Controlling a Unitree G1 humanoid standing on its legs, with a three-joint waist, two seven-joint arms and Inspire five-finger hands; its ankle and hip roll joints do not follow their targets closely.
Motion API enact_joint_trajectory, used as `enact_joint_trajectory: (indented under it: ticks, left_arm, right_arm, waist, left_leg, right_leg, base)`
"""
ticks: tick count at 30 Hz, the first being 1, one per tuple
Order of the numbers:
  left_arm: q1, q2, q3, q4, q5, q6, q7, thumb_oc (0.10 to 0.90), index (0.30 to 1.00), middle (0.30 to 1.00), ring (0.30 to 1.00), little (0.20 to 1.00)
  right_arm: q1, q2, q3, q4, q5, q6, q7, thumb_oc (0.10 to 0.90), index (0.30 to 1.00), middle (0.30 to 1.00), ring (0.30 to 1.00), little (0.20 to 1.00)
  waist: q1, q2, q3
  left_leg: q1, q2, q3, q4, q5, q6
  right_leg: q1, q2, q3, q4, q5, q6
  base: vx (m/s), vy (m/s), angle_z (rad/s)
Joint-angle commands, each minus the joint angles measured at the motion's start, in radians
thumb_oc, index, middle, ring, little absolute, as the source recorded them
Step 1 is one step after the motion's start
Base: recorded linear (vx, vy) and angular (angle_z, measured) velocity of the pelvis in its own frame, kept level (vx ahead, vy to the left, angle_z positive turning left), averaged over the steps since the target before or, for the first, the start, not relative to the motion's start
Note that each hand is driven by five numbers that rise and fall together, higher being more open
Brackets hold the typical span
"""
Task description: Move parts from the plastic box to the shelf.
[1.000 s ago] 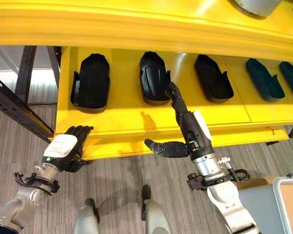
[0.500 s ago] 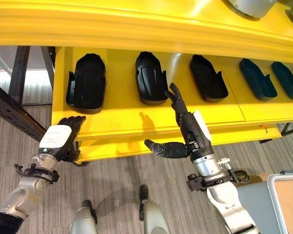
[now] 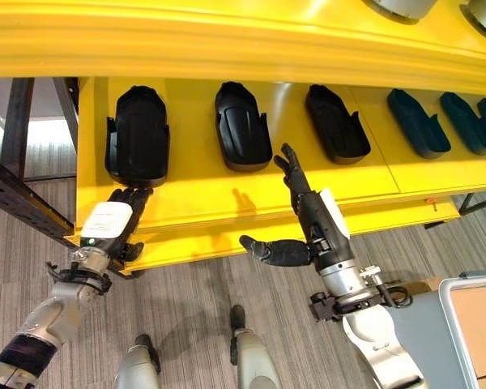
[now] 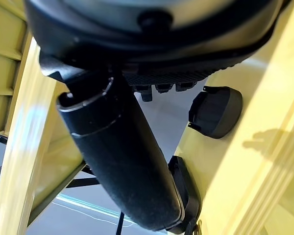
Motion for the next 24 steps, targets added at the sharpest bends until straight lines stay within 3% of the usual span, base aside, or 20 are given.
enact_joint_trajectory:
  ticks: [1, 24]
  left_arm:
    - [-0.090, -0.014, -0.057, 0.002, 0.036, -0.026, 0.057, 0.900, 1.000, 1.000, 1.000, 1.000]
    - [-0.153, -0.052, -0.105, 0.069, 0.018, -0.013, 0.071, 0.900, 1.000, 1.000, 1.000, 1.000]
  right_arm:
    - [-0.073, -0.016, -0.036, -0.078, 0.019, -0.117, -0.036, 0.900, 1.000, 1.000, 1.000, 1.000]
    - [-0.048, -0.024, -0.035, -0.085, 0.021, -0.129, -0.045, 0.900, 1.000, 1.000, 1.000, 1.000]
  waist:
    - [-0.011, 0.004, -0.035]
    - [-0.025, 0.003, -0.041]
  left_leg:
    - [0.035, -0.032, -0.029, -0.074, 0.050, 0.044]
    - [0.026, -0.030, -0.028, -0.068, 0.051, 0.041]
  right_leg:
    - [-0.010, 0.044, -0.006, 0.177, -0.117, -0.033]
    - [-0.017, 0.047, -0.005, 0.181, -0.118, -0.034]
  base:
    - [0.00, 0.000, 0.00]
    - [0.00, 0.000, 0.00]
